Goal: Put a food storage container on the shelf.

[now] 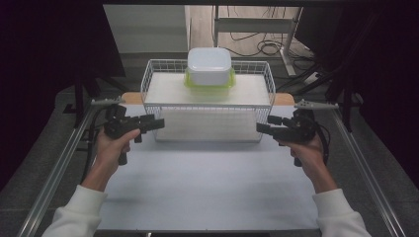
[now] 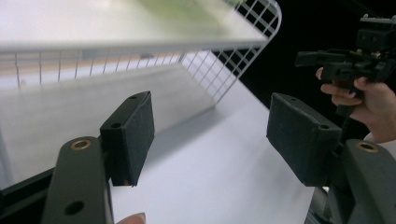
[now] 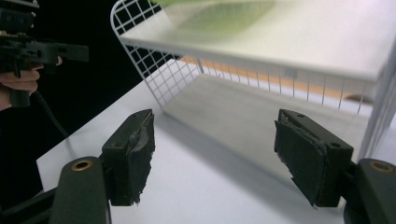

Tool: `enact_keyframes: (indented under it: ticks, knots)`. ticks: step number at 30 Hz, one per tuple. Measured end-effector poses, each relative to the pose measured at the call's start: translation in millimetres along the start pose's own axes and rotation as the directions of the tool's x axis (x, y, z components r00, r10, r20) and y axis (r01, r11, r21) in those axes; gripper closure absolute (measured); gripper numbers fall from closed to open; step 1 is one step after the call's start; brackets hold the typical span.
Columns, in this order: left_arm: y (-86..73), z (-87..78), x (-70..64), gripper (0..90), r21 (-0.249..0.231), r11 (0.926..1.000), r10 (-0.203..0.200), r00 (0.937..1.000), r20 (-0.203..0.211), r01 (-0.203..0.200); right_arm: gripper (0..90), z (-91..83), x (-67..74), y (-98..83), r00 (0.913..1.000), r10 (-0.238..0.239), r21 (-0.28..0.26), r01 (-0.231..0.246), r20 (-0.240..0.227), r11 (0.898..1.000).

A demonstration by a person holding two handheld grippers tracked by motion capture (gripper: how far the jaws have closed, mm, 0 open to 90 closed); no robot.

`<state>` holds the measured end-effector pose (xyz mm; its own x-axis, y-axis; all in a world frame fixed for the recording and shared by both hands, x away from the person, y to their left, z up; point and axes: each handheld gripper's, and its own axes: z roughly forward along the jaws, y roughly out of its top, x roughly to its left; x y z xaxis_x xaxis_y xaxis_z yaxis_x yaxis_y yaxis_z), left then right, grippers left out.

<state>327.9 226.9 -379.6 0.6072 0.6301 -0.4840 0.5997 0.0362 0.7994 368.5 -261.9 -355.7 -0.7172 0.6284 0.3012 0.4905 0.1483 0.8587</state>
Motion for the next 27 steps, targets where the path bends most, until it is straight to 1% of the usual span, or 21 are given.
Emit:
enact_keyframes:
  ticks: [3, 5, 7, 8, 9, 11, 12, 13, 14, 15, 16, 18, 19, 21, 25, 27]
  knots:
    - [-23.0, -0.4, -2.1, 31.3, 0.028, 0.9996, 0.01, 0.9998, -0.017, -0.009, 28.5, -4.3, -0.6, -20.7, 1.0, 0.005, 0.012, -0.005, 0.001, 1.0]
    - [-38.9, 2.3, -3.2, 31.2, 0.063, 0.9979, 0.016, 0.9994, -0.03, -0.015, 28.5, -4.0, -1.1, -34.8, 0.9999, 0.007, 0.034, -0.008, 0.012, 0.999]
    - [-55.7, 5.6, -3.3, 31.0, 0.092, 0.9954, 0.031, 0.9985, -0.045, -0.027, 28.5, -2.3, -0.7, -49.8, 0.9998, 0.013, 0.069, -0.014, 0.017, 0.997]
    - [-62.4, 7.0, -2.8, 30.9, 0.104, 0.9942, 0.033, 0.9982, -0.05, -0.028, 28.5, -1.7, -0.5, -59.3, 0.9994, 0.026, 0.076, -0.028, 0.022, 0.997]
    - [-67.1, 8.2, -2.5, 30.9, 0.108, 0.9938, 0.033, 0.998, -0.055, -0.027, 28.4, -0.8, -0.8, -66.2, 0.999, 0.041, 0.085, -0.042, 0.017, 0.996]
    - [-77.9, 11.7, -0.4, 30.8, 0.127, 0.9918, 0.027, 0.9979, -0.06, -0.019, 28.3, 1.1, -1.5, -77.6, 0.9985, 0.05, 0.092, -0.052, 0.021, 0.994]
    - [-82.1, 13.7, -1.3, 30.3, 0.145, 0.9888, 0.046, 0.9955, -0.083, -0.033, 28.2, 2.6, -2.1, -83.8, 0.998, 0.058, 0.102, -0.06, 0.024, 0.993]
    - [-86.3, 15.4, -2.1, 29.8, 0.15, 0.9879, 0.052, 0.9943, -0.093, -0.038, 27.9, 4.7, -3.1, -89.7, 0.9978, 0.06, 0.117, -0.063, 0.029, 0.991]
    - [-90.2, 16.7, -1.7, 29.8, 0.149, 0.9885, 0.039, 0.9957, -0.084, -0.026, 27.6, 6.7, -3.8, -95.3, 0.9974, 0.06, 0.132, -0.065, 0.039, 0.989]
    - [-93.2, 17.7, -0.8, 29.7, 0.153, 0.9881, 0.029, 0.9965, -0.078, -0.017, 27.4, 8.5, -4.4, -100.3, 0.9971, 0.059, 0.15, -0.065, 0.047, 0.986]
    - [-95.3, 18.1, 0.3, 29.2, 0.16, 0.987, 0.028, 0.9963, -0.081, -0.015, 27.0, 10.6, -5.0, -104.8, 0.9971, 0.054, 0.165, -0.062, 0.053, 0.984]
    - [-97.1, 18.5, 0.4, 28.3, 0.172, 0.9847, 0.052, 0.9924, -0.111, -0.032, 26.3, 13.7, -5.8, -110.3, 0.9968, 0.046, 0.189, -0.057, 0.065, 0.98]
    - [-97.5, 18.6, 0.1, 28.3, 0.171, 0.9845, 0.057, 0.9918, -0.114, -0.037, 26.2, 14.3, -5.7, -111.1, 0.9968, 0.04, 0.198, -0.053, 0.07, 0.979]
    - [-97.4, 18.7, 0.4, 27.8, 0.173, 0.984, 0.062, 0.9915, -0.114, -0.042, 26.2, 14.8, -5.4, -111.5, 0.9968, 0.034, 0.193, -0.048, 0.072, 0.98]
    - [-97.3, 17.4, 1.5, 27.2, 0.177, 0.9829, 0.075, 0.9885, -0.131, -0.051, 26.2, 14.4, -6.5, -113.3, 0.9963, 0.034, 0.19, -0.048, 0.079, 0.981]
    - [-97.5, 18.0, 1.4, 27.2, 0.18, 0.9823, 0.076, 0.989, -0.127, -0.053, 26.2, 14.9, -7.7, -115.2, 0.9959, 0.038, 0.193, -0.053, 0.082, 0.98]
